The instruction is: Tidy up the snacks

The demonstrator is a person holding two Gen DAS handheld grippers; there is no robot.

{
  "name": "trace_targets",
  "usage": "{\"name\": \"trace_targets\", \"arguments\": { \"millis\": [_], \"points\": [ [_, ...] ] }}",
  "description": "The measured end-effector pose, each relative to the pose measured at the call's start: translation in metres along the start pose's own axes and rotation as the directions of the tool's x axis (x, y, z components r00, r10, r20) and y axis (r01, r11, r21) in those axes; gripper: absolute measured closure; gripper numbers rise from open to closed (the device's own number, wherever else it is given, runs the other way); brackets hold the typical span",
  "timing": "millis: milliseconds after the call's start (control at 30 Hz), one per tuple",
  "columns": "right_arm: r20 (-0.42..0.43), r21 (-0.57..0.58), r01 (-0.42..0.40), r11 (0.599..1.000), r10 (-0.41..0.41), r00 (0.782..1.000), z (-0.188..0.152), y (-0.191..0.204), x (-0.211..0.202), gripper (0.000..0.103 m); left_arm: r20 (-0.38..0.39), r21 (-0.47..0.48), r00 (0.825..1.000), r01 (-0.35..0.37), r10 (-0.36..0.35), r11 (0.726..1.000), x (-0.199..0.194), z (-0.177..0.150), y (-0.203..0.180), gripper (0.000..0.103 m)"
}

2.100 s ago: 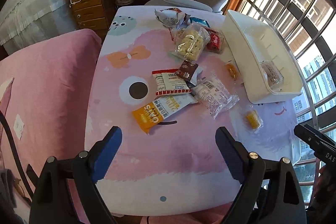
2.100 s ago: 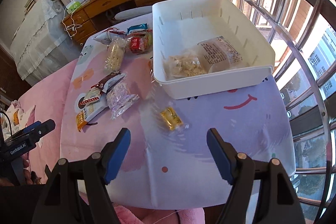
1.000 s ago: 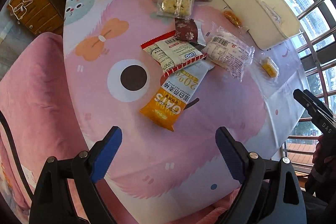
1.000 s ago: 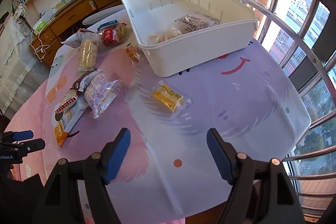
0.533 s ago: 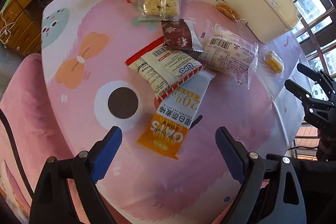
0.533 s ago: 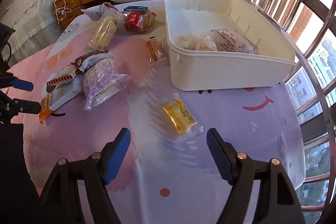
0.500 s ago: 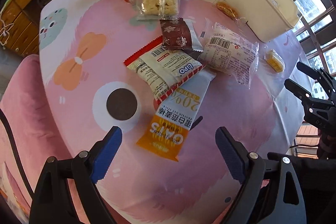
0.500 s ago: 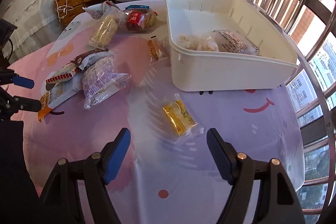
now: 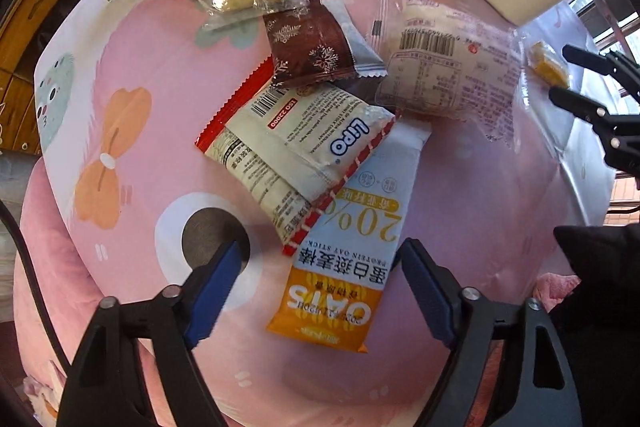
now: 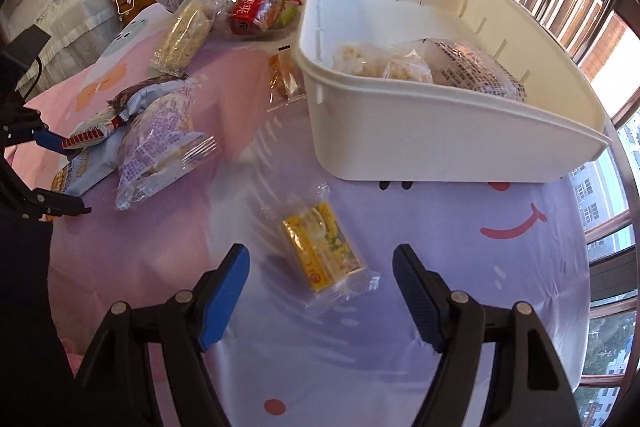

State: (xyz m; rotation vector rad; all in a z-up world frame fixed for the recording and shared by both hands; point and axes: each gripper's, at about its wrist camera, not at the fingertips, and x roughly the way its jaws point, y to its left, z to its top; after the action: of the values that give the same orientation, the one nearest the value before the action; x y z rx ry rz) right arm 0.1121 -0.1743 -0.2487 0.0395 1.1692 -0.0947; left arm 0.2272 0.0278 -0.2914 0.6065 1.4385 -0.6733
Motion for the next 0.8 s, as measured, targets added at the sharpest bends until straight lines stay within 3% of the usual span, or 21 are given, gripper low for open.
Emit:
{"name": "trace_targets", "arguments": {
  "millis": [267, 500, 667, 800],
  "points": [
    [-0.013, -0.001, -0.032, 0.999, 0.032, 0.999, 0.002, -0.003, 0.01, 0.044, 0.006, -0.007, 1.0, -0.003, 0.003, 1.0, 0.0, 0.021, -0.001, 0.03],
    [-0.006, 0.001, -0.028, 1.0, 0.028, 1.0, 0.002, -0.002, 0.01, 0.045, 0.013, 0.001, 1.0, -0.001, 0.001, 1.0, -0.005, 0.03, 0.003, 0.04],
    [-0.003, 0.002, -0.013, 1.0, 0.013, 1.0, 0.001, -0.002, 0.009, 0.059, 0.052, -0.019, 0.999, -0.001, 0.002, 1.0, -0.009, 0.024, -0.003, 0.057],
    [-0.007, 0.006, -0.02, 1.0, 0.02, 1.0, 0.0, -0.001, 0.007, 0.068, 0.054, -0.023, 0.999, -0.005, 0.006, 1.0, -0.011, 0.023, -0.011, 0.064]
  ]
}}
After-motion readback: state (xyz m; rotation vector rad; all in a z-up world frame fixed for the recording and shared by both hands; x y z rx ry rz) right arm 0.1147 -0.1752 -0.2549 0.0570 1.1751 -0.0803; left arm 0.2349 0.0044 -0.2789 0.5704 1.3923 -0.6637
